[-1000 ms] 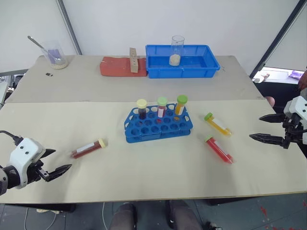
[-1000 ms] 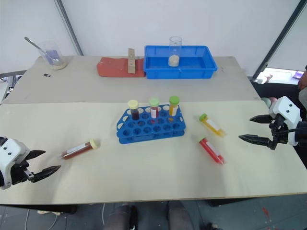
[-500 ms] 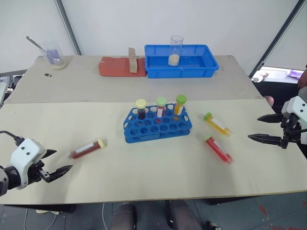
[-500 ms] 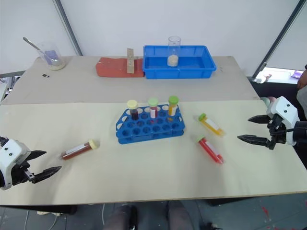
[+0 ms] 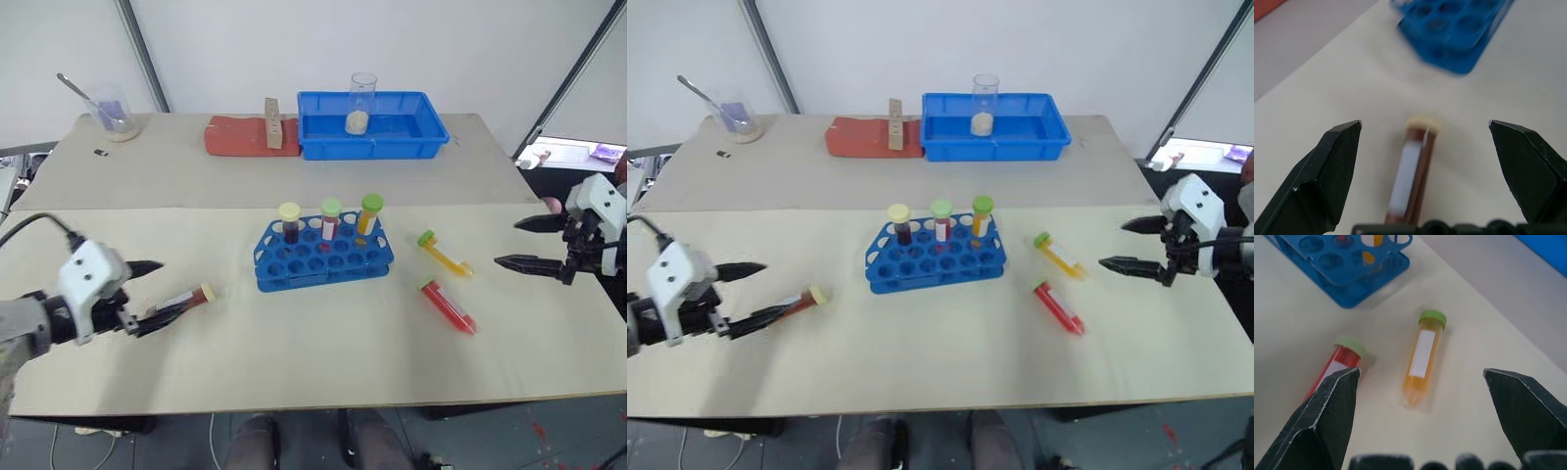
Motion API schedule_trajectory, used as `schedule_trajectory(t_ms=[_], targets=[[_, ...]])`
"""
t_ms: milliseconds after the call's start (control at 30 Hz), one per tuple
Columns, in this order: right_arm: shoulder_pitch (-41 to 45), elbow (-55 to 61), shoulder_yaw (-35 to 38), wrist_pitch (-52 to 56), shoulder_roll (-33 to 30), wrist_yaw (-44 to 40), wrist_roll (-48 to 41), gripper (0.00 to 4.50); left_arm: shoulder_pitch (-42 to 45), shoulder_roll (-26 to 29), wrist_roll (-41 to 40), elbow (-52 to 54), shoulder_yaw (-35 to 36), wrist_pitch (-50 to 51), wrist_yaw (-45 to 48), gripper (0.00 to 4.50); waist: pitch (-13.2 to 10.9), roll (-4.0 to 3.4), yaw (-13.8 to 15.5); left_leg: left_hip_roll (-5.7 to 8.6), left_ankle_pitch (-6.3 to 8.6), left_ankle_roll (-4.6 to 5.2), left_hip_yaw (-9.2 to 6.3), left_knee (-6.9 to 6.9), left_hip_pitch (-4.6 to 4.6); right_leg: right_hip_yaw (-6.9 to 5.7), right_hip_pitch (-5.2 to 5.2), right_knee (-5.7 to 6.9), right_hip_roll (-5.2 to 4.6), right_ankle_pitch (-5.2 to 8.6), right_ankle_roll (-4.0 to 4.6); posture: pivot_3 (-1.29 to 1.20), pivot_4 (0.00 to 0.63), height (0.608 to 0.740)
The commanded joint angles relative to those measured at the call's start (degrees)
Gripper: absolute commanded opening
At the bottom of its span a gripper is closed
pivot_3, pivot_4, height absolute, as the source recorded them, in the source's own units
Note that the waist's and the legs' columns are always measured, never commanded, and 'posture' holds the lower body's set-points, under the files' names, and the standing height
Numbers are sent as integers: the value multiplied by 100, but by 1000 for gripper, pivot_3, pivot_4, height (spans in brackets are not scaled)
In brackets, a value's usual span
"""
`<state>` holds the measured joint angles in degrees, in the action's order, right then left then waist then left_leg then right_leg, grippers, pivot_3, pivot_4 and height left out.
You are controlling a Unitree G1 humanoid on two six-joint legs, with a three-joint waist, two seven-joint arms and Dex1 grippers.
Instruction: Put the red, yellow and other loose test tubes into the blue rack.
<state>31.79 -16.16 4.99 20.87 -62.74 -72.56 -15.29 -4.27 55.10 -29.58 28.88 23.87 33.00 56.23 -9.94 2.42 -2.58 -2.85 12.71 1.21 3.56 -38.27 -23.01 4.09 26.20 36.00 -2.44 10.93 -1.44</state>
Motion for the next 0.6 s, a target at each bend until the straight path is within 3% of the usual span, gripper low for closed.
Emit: schedule_trajectory(t_ms=[33,133,333,600], targets=[[369,461,-298,682,3,226,193,4467,316,87,-440,478,-166,293,-17,4500,-1,0,-14,0,0,0,0,0,-1,0,2,2,0,0,0,0,150,740],[997,383,-1071,1108,257,428,793,4467,781,-48,-630,667,-683,383,-73,4500,-1,-1,-15,1,0,0,-2,1,-3,0,5,6,3,-17,-29,0,150,740],[2186,-1062,-2306,1288,1022,233,1696,4467,1722,-230,-659,553,-1651,339,50,4500,-2,0,18,4,-3,-1,-8,-6,-3,2,-2,2,9,-19,-19,0,150,740],[3508,-4172,-2739,383,2137,754,2553,4467,2071,-370,-414,438,-2201,141,112,4500,-2,0,-9,16,-2,0,-15,-6,-34,5,5,-19,4,-49,-20,0,150,740]])
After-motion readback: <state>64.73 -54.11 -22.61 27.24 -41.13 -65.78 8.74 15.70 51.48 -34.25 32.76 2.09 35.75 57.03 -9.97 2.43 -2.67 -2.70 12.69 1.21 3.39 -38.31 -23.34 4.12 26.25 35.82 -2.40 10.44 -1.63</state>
